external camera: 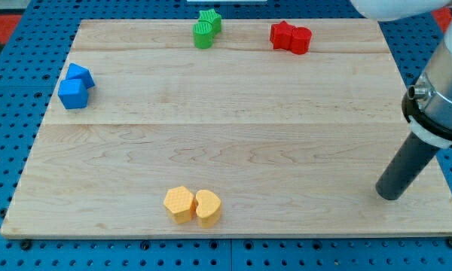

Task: Place your arm vertically above yellow hexagon

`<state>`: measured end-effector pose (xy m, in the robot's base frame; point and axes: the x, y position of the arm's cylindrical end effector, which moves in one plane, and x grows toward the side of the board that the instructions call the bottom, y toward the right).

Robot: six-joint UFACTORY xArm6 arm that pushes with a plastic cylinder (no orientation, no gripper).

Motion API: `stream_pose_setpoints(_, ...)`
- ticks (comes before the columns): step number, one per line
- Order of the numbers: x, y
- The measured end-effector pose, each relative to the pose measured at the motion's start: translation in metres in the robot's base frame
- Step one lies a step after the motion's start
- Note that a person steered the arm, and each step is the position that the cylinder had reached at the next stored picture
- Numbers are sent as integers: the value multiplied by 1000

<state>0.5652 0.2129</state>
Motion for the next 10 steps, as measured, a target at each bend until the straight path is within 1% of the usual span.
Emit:
stream_pose_setpoints(3, -2, -11)
stream_pose_setpoints(4, 36, -14)
stream_pose_setpoints(5, 54, -16)
stream_pose_setpoints(6, 53, -33)
stream_pose_setpoints(7, 53, -95)
stream_pose_setpoints(8, 12, -76)
stream_pose_setpoints(9, -52, -102)
stream_pose_setpoints(10, -76, -211)
